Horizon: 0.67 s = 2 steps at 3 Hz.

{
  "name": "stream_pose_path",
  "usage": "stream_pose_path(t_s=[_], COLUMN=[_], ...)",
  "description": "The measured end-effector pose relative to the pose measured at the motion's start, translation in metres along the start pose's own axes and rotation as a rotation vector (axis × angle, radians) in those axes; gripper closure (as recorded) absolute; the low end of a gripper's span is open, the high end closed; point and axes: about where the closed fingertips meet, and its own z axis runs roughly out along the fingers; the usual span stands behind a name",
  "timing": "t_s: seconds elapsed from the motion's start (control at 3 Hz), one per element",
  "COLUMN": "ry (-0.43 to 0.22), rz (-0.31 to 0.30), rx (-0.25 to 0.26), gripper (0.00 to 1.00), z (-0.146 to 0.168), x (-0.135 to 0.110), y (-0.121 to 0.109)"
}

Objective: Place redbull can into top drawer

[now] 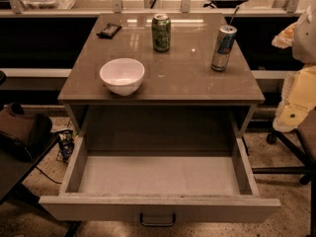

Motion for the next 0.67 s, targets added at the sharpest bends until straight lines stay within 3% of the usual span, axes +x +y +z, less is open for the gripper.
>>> stream_pose_path(t_s=[0.33, 0.67], ry=[0.0, -0.028], rz=[0.0, 0.032], rx=[0.0, 0.038], gripper=[0.0, 0.0], z=[0.0, 0.0], x=[0.0, -0.003], y=[0.0, -0.016])
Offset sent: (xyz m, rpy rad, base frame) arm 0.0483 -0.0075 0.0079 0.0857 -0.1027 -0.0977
